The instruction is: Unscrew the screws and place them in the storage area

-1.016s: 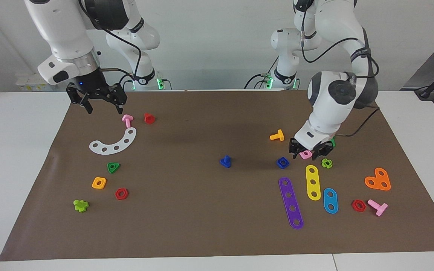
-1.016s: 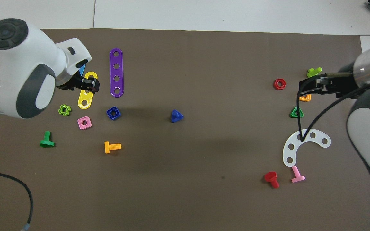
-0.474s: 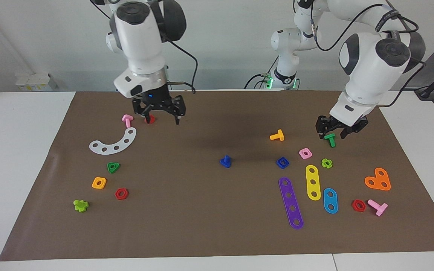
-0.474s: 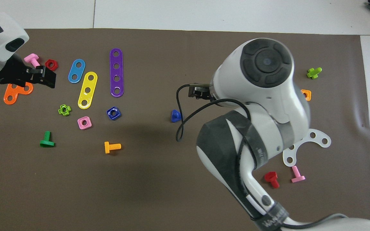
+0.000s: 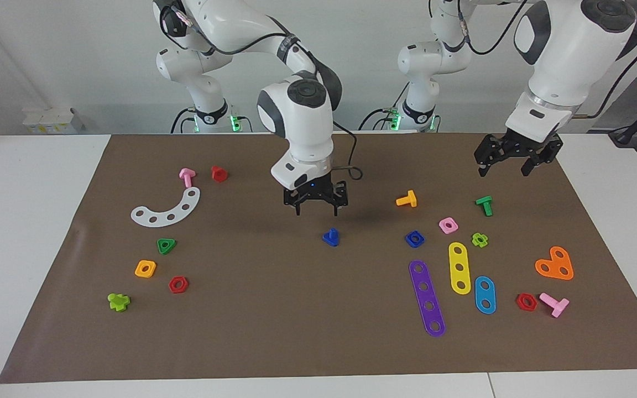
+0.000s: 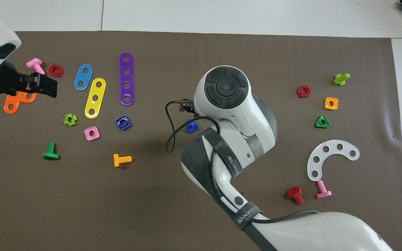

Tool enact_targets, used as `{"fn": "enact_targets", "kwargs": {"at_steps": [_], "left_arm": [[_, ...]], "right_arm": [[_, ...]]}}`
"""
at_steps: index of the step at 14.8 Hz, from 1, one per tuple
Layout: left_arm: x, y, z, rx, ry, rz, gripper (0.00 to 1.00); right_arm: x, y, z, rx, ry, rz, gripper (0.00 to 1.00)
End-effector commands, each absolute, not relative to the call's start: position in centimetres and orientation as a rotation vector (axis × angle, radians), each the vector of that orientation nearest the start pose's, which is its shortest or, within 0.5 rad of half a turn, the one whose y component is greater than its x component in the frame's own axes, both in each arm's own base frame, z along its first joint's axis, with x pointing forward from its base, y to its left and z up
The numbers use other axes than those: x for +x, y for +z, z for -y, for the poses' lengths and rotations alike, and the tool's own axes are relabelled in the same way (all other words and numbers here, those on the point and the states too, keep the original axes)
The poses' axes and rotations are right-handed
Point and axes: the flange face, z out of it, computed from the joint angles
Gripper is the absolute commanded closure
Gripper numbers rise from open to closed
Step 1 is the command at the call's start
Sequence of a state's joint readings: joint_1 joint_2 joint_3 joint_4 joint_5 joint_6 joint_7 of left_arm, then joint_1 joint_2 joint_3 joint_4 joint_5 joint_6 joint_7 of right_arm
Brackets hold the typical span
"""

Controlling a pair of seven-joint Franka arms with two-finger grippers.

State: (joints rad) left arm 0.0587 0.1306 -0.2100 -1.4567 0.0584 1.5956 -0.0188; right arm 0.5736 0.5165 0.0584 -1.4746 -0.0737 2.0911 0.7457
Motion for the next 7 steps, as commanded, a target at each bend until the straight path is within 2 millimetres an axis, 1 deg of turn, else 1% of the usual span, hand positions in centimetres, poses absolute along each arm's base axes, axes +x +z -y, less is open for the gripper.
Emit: {"fn": "enact_targets", "kwargs": {"at_steps": [1, 2, 3, 5, 6, 7], "left_arm": [[57.8, 60.1, 6.8, -3.127, -0.027, -0.258, 0.0], [57.7, 59.7, 6.2, -3.153, -0.023, -0.239, 0.0], [57.5, 59.6, 6.0, -3.174, -0.02, -0.238, 0.0], [57.1, 59.3, 6.1, -3.172, -0.013, -0.269, 0.0], [57.1, 59.3, 6.0, -3.172, -0.01, -0.266, 0.0], [57.1, 59.3, 6.0, -3.172, -0.01, -0.269, 0.0]], "right_arm": [[57.8, 36.3, -42.1, -3.105, -0.179, -0.147, 0.0], [57.7, 35.4, -42.1, -3.115, -0.163, -0.139, 0.0], [57.6, 34.2, -42.1, -3.118, -0.157, -0.128, 0.03], [57.5, 33.0, -41.7, -3.121, -0.152, -0.094, 0.27], [57.5, 32.6, -41.4, -3.127, -0.144, -0.072, 0.36], [57.4, 32.3, -41.3, -3.127, -0.141, -0.07, 0.41]]}}
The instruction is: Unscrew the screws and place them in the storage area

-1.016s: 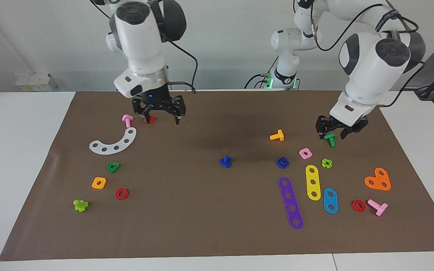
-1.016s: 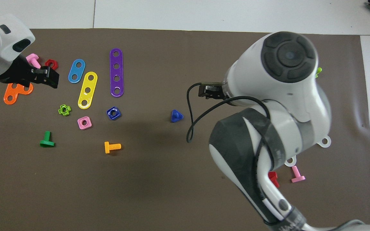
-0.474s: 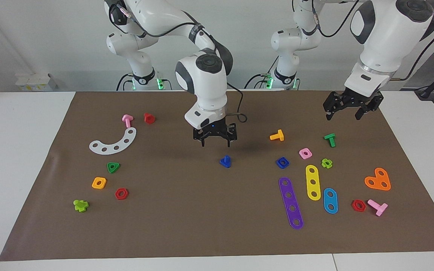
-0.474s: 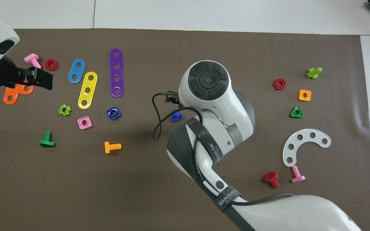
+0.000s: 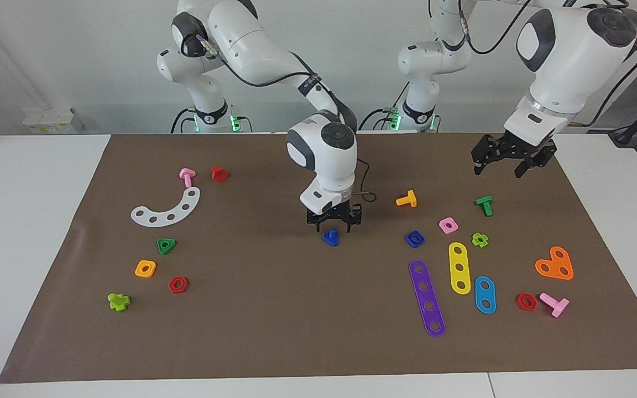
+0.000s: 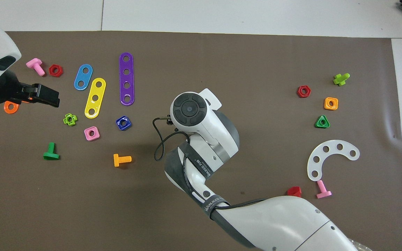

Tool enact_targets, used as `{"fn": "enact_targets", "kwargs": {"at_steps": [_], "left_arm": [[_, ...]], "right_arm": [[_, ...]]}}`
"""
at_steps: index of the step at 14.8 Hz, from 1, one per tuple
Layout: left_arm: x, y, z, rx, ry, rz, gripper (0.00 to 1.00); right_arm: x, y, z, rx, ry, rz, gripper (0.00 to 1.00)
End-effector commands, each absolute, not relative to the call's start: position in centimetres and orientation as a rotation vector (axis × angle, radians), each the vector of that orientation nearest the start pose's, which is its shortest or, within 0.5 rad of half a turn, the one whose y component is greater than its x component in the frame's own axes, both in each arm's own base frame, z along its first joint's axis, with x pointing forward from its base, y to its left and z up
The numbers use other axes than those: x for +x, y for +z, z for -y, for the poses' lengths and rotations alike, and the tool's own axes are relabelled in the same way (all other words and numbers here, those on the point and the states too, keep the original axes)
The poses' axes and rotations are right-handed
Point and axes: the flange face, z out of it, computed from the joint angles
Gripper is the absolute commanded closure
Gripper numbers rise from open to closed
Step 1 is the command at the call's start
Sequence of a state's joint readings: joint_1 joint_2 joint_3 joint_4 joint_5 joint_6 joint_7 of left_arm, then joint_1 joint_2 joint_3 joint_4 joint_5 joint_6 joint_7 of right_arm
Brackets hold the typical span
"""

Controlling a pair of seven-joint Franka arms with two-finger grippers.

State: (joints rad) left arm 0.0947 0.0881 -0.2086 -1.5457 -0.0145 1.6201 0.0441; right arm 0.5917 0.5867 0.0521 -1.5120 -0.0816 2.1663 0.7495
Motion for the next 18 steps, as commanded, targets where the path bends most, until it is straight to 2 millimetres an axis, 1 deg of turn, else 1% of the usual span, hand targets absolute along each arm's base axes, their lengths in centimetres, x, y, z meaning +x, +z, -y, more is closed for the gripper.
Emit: {"fn": "enact_targets", "kwargs": {"at_steps": [1, 3, 4, 6, 7, 9, 12, 14, 15, 18], "left_arm": [[57.0, 59.1, 6.0, -3.169, -0.005, -0.274, 0.0], [56.6, 58.5, 6.1, -3.166, -0.029, -0.265, 0.0], [56.4, 58.1, 6.1, -3.164, -0.041, -0.259, 0.0], [56.5, 58.0, 5.9, -3.164, -0.048, -0.249, 0.0], [56.5, 58.1, 5.9, -3.165, -0.05, -0.242, 0.0], [56.4, 58.1, 5.9, -3.162, -0.045, -0.237, 0.0], [56.3, 58.0, 5.7, -3.159, -0.041, -0.235, 0.0], [56.4, 58.1, 5.0, -3.156, -0.034, -0.217, 0.0], [56.4, 58.5, 4.8, -3.156, -0.043, -0.212, 0.0], [56.6, 61.1, 3.5, -3.151, -0.107, -0.184, 0.0]], "right_arm": [[57.3, 32.1, -41.3, -3.124, -0.142, -0.068, 0.46], [57.0, 31.6, -41.3, -3.125, -0.128, -0.069, 0.47], [57.0, 31.5, -41.3, -3.126, -0.126, -0.069, 0.49], [57.0, 31.3, -41.3, -3.116, -0.136, -0.068, 0.49], [56.7, 31.0, -41.8, -3.112, -0.136, -0.062, 0.49], [56.8, 31.6, -41.9, -3.112, -0.14, -0.058, 0.5], [57.0, 31.4, -41.8, -3.12, -0.148, -0.053, 0.5], [57.1, 31.6, -41.9, -3.108, -0.167, -0.054, 0.51], [57.1, 31.6, -41.9, -3.107, -0.169, -0.054, 0.55], [57.1, 31.4, -41.9, -3.108, -0.17, -0.052, 0.58]]}}
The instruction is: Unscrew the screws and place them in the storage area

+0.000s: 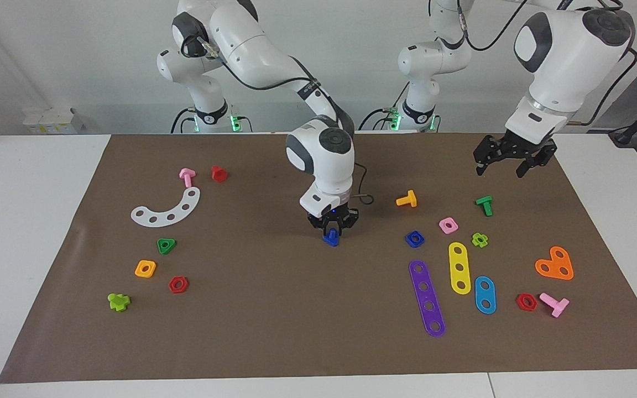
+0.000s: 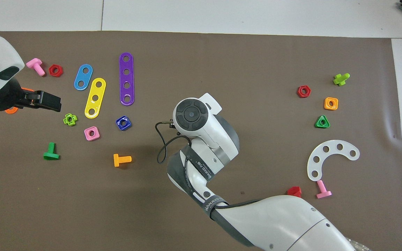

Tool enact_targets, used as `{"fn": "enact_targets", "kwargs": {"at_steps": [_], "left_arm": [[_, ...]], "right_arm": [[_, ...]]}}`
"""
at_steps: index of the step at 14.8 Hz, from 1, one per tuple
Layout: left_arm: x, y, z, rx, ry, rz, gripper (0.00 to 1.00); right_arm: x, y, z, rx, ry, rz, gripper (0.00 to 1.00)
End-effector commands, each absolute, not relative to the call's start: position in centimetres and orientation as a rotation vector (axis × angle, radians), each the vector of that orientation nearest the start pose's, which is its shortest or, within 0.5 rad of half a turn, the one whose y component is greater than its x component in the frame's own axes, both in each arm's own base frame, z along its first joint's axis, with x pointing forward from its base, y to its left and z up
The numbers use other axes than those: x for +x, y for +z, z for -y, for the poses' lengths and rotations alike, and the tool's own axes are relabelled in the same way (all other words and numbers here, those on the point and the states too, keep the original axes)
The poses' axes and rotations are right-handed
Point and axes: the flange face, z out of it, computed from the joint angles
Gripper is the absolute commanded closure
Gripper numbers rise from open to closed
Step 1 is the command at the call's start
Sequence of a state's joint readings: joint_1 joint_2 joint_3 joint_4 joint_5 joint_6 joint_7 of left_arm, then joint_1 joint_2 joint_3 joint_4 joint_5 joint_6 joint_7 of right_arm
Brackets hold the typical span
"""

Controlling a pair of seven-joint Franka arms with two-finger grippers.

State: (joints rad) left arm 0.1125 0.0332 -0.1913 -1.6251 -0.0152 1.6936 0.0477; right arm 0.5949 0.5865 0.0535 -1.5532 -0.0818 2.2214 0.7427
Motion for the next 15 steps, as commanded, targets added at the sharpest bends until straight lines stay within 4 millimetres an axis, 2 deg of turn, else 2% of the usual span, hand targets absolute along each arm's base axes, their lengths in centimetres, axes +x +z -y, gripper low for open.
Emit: {"fn": "enact_targets", "kwargs": {"at_steps": [1, 5, 7, 9, 10, 11, 12, 15], "left_arm": [[56.5, 62.3, 3.4, -3.143, -0.118, -0.187, 0.0], [56.8, 66.3, 2.8, -3.152, -0.043, -0.185, 0.0], [57.9, 66.7, 2.3, -3.164, 0.029, -0.185, 0.0], [58.3, 68.1, 2.0, -3.172, 0.031, -0.186, 0.0], [58.1, 68.6, 2.2, -3.17, 0.005, -0.188, 0.0], [58.1, 68.3, 2.4, -3.164, -0.012, -0.189, 0.0], [57.6, 68.1, 2.6, -3.162, -0.042, -0.192, 0.0], [56.5, 65.6, 2.8, -3.148, -0.04, -0.178, 0.0]], "right_arm": [[57.0, 31.3, -41.8, -3.11, -0.166, -0.052, 0.58], [56.9, 30.8, -41.7, -3.103, -0.176, -0.047, 0.6], [56.9, 30.8, -41.7, -3.103, -0.176, -0.047, 0.6], [56.7, 30.5, -41.7, -3.106, -0.17, -0.046, 0.67], [56.7, 30.5, -41.7, -3.107, -0.172, -0.045, 0.78], [56.6, 30.4, -41.7, -3.11, -0.169, -0.041, 1.0], [56.5, 30.6, -41.9, -3.111, -0.168, -0.051, 1.0], [56.7, 32.1, -41.6, -3.126, -0.15, -0.073, 1.0]]}}
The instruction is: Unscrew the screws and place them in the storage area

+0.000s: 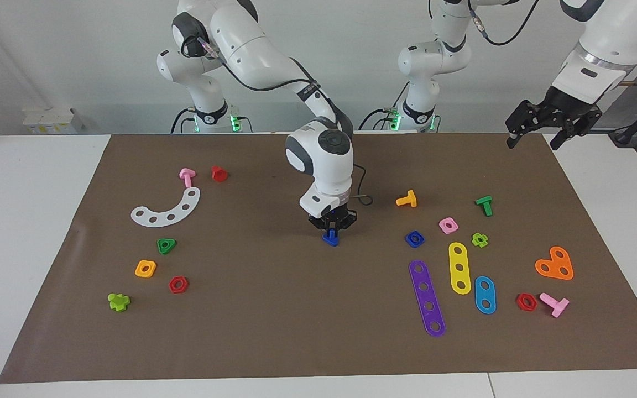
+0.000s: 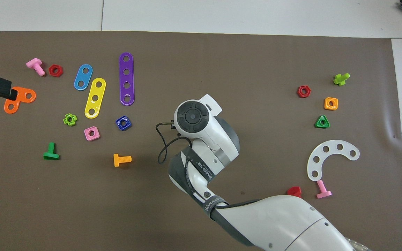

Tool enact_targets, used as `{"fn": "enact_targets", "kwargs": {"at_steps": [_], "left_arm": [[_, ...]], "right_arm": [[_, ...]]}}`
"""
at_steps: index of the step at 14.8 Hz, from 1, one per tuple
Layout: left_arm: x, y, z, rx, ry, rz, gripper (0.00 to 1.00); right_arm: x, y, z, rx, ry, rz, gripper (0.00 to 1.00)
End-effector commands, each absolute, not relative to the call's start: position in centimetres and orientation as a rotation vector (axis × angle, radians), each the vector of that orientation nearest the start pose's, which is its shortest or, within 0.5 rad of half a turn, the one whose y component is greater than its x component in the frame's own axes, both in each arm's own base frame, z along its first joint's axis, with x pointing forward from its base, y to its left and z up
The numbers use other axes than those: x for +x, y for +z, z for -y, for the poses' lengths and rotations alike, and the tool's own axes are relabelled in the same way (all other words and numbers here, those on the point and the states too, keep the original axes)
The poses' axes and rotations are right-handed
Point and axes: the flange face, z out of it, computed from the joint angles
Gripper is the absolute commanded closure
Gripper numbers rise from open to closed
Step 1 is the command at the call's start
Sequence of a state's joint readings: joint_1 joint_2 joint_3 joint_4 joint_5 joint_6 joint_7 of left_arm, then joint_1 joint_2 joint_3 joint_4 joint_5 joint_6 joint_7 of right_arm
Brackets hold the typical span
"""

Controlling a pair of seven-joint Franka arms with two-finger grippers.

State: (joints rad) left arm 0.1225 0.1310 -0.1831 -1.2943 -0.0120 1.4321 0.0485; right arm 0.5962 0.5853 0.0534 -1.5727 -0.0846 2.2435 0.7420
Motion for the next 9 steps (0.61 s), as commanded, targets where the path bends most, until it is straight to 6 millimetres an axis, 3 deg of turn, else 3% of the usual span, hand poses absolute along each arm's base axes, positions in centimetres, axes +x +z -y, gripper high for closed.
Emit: {"fn": "enact_targets", "kwargs": {"at_steps": [1, 3, 5, 7, 9], "left_arm": [[56.3, 65.3, 2.7, -3.146, -0.05, -0.178, 0.0], [56.5, 65.5, 2.7, -3.145, -0.088, -0.173, 0.0], [56.7, 65.6, 2.7, -3.145, -0.11, -0.168, 0.0], [56.8, 65.6, 1.7, -3.145, -0.117, -0.144, 0.0], [56.8, 65.6, 1.7, -3.145, -0.117, -0.142, 0.0]], "right_arm": [[57.0, 33.6, -40.7, -3.129, -0.151, -0.099, 1.0], [57.8, 38.8, -38.0, -3.11, -0.199, -0.173, 1.0], [59.3, 42.9, -33.8, -3.091, -0.242, -0.26, 1.0], [60.6, 45.8, -28.3, -3.092, -0.258, -0.328, 1.0], [61.1, 46.8, -22.3, -3.123, -0.242, -0.291, 1.0]]}}
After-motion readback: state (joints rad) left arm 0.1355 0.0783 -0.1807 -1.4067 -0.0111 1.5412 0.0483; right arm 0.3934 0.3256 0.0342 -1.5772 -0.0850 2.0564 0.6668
